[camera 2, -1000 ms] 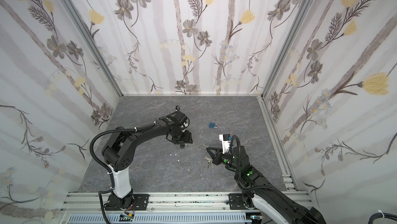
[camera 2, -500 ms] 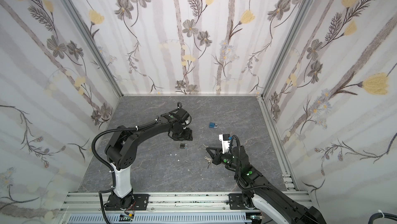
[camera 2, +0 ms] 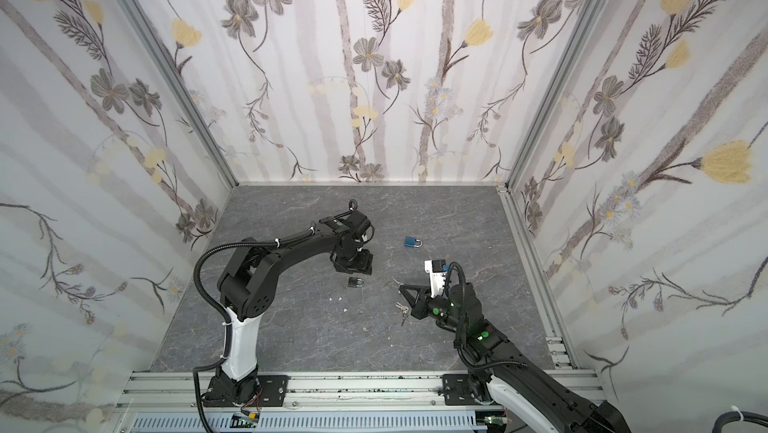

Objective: Unlock with the key
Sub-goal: 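Move the open left gripper over the dark gray padlock and lower it, then close the left gripper on the dark gray padlock body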

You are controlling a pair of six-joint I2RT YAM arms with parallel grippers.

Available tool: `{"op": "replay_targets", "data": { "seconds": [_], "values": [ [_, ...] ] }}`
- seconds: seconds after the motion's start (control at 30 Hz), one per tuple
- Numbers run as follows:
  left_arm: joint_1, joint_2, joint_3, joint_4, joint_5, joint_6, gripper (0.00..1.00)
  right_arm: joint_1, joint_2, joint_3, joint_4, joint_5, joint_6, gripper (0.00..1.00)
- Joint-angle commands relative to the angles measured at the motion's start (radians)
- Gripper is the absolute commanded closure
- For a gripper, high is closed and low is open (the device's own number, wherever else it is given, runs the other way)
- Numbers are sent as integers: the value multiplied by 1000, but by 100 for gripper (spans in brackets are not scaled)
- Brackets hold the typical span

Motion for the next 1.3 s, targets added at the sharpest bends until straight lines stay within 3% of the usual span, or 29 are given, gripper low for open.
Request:
{"op": "replay_targets", "data": {
  "seconds": [0.0, 0.53, 0.93, 1.27],
  "values": [
    [0, -10, -17, -18, -9, 10, 31, 0, 4, -3, 38, 7, -3, 100],
    [-44, -101, -135, -10, 17, -9, 38, 1, 16, -10, 53, 11, 6, 100],
    [-93, -37, -44, -105, -156, -75, 47, 0, 8, -15, 48, 19, 8, 100],
    [-127, 21, 6, -162, -223, -127, 57, 0, 13, -31, 67, 24, 11, 100]
  ]
}}
